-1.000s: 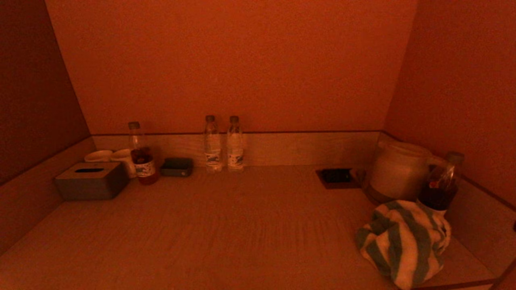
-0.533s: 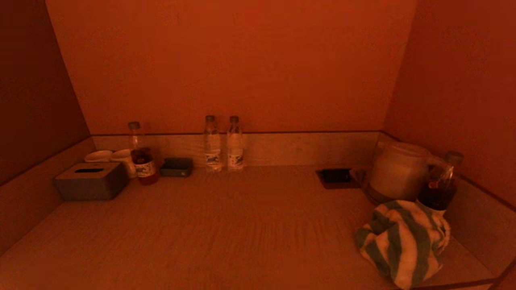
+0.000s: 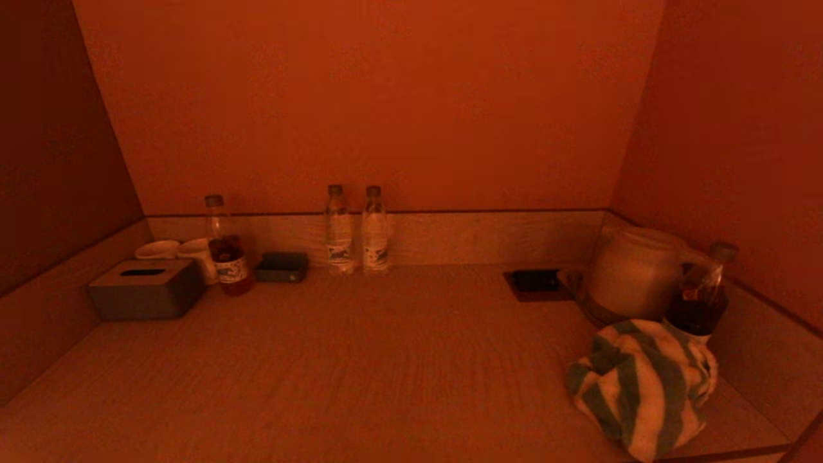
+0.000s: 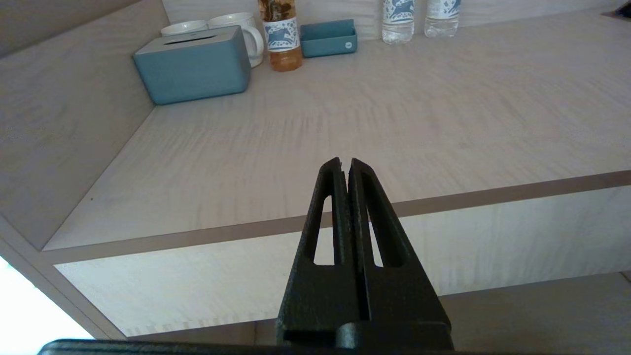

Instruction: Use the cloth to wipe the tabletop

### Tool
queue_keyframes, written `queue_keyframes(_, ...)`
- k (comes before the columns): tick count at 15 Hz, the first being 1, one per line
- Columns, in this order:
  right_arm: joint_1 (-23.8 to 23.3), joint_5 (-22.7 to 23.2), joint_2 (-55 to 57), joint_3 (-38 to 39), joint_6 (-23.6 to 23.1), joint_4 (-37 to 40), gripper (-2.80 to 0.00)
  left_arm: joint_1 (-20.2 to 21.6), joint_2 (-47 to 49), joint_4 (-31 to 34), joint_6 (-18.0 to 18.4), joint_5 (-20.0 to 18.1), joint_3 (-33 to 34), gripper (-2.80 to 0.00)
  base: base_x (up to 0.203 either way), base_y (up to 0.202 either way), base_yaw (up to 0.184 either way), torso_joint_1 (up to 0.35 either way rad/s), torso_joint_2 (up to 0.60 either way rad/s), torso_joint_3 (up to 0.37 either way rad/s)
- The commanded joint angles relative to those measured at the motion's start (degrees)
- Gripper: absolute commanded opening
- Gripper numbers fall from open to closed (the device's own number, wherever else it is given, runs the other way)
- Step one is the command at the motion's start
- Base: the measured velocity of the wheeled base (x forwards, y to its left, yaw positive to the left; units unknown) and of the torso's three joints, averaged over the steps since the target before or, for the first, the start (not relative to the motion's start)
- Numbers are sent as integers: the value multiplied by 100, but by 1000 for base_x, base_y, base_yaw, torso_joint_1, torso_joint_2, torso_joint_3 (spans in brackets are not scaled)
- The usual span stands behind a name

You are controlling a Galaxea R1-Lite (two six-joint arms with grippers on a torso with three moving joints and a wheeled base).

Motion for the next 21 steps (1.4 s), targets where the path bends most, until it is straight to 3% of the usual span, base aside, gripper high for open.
queue_keyframes(1,20,-23,-409,91,5,11,-280,3,0,0,2,-2,0,-280,0,0,0,0,0,0)
queue_keyframes(9,38,64,-1254,528,248,-269,-280,10,0,0,2,-2,0,-280,0,0,0,0,0,0)
queue_keyframes(12,45,504,-1254,1164,242,-1056,-280,11,0,0,2,-2,0,-280,0,0,0,0,0,0)
queue_keyframes(14,46,1057,-1254,1640,204,-1631,-280,11,0,0,2,-2,0,-280,0,0,0,0,0,0)
queue_keyframes(15,46,1113,-1254,1648,199,-1630,-280,11,0,0,2,-2,0,-280,0,0,0,0,0,0)
queue_keyframes(17,41,1835,-1254,1717,128,-1619,-280,3,0,0,2,-2,0,-280,0,0,0,0,0,0)
queue_keyframes(21,37,1998,-1254,2009,-96,-1667,-280,11,0,0,2,-2,0,-280,0,0,0,0,0,0)
